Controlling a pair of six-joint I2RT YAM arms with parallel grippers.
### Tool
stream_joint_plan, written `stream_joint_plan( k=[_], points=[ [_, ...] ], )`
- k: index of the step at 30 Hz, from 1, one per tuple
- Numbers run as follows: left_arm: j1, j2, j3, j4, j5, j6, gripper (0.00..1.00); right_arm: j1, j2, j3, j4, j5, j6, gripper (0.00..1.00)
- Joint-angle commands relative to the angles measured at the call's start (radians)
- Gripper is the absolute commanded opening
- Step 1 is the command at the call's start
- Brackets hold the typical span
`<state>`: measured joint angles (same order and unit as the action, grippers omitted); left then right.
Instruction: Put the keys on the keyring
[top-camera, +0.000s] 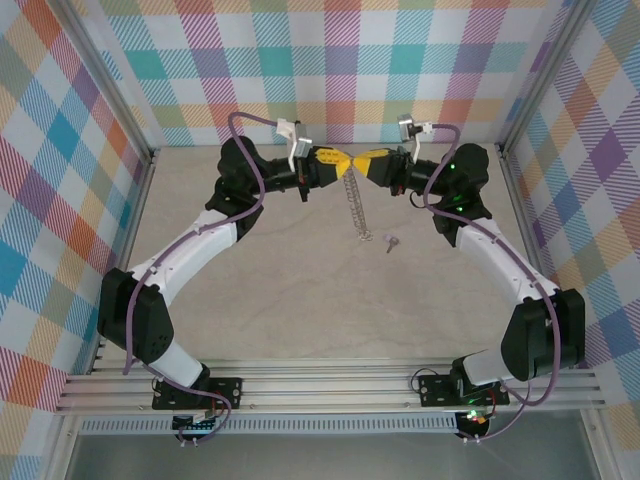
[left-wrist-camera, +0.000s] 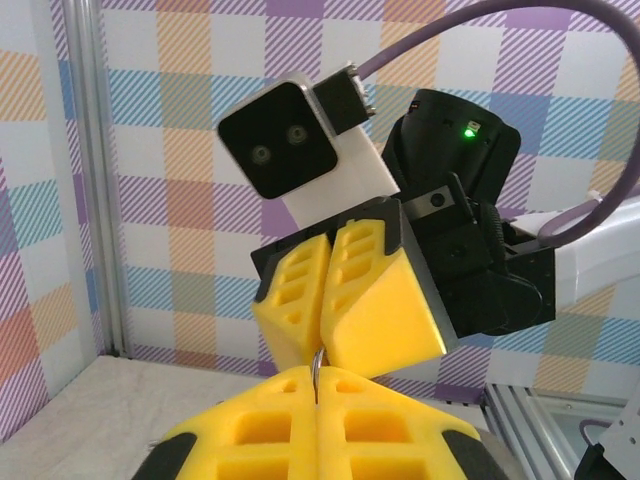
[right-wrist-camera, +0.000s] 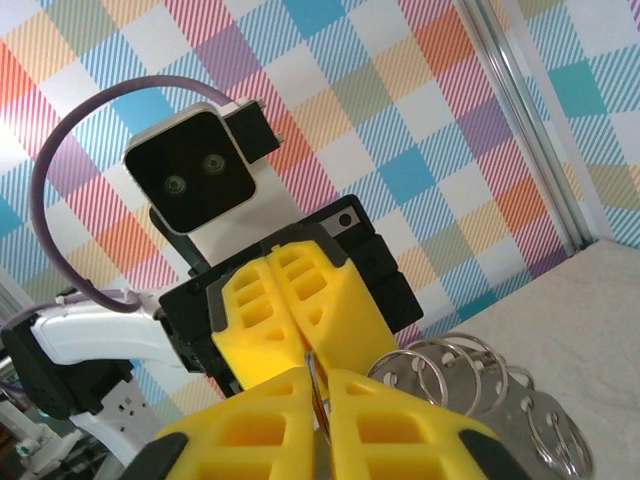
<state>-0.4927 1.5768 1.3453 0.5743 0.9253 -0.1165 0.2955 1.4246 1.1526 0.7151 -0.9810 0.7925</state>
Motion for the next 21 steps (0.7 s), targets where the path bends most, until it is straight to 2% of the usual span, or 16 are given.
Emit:
stream_joint_plan(
  k=[1,7,9,11,14,18,21],
  points=[
    [0.005,-0.009,0.043,0.017,0.020,0.008,0.00,0.006,0.011,0.028,0.056,-0.007,0.014,0.01],
    [0.006,-0.017,0.053,-0.005,0.012,0.013,0.00,0.010,0.017,0.028,0.066,-0.019,0.022,0.00],
    [0.005,-0.018,0.054,-0.013,0.010,0.016,0.00,0.013,0.022,0.033,0.055,-0.031,0.018,0.15],
    [0.006,-0.021,0.055,-0.019,0.009,0.022,0.00,0.019,0.026,0.038,0.049,-0.041,0.018,0.19],
    [0.005,-0.022,0.054,-0.024,0.009,0.026,0.00,0.025,0.026,0.036,0.037,-0.037,0.009,0.16],
    [0.005,-0.026,0.054,-0.032,0.008,0.031,0.00,0.027,0.022,0.033,0.028,-0.030,0.003,0.00],
    [0.006,-0.029,0.055,-0.051,0.001,0.035,0.00,0.027,0.016,0.032,0.010,-0.017,-0.015,0.00]
  ],
)
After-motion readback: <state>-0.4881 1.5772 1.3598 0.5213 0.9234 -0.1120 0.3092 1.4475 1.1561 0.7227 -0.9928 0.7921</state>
